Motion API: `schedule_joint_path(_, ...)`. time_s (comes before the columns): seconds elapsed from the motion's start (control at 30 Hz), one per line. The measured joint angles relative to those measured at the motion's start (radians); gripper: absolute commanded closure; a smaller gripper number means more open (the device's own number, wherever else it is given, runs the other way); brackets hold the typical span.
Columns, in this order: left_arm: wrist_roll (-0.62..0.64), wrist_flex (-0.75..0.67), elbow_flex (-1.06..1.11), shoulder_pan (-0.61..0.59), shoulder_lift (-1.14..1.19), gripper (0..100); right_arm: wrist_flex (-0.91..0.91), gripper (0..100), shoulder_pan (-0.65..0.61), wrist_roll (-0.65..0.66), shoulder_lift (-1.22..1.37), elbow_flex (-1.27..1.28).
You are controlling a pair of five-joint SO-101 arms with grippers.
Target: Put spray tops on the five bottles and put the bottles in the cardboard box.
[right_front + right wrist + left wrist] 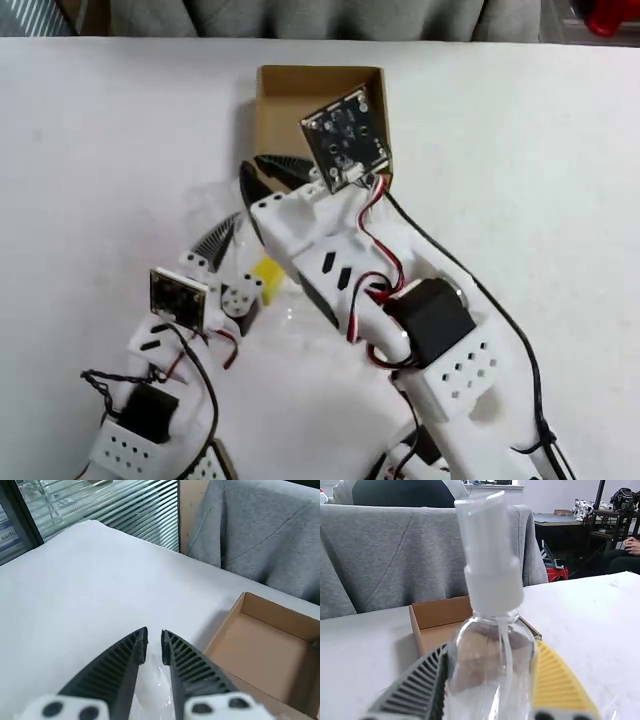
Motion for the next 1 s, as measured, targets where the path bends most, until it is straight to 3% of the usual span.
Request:
schedule_joint_path(0.47,-0.002,0.000,0.003,0.003,0.002,98,0.143,98.4,0.029,-0.002,-0.012,-0.009)
schedule_joint_path(0.77,-0.005,0.000,0.000,0.002,0.002,98,0.152,98.4,0.292,0.005,0.000,-0.084)
schedule_joint_path(1.0,-0.005,0.000,0.000,-0.023,0.002,98,0.180,98.4,0.454,0.232,0.000,-0.037)
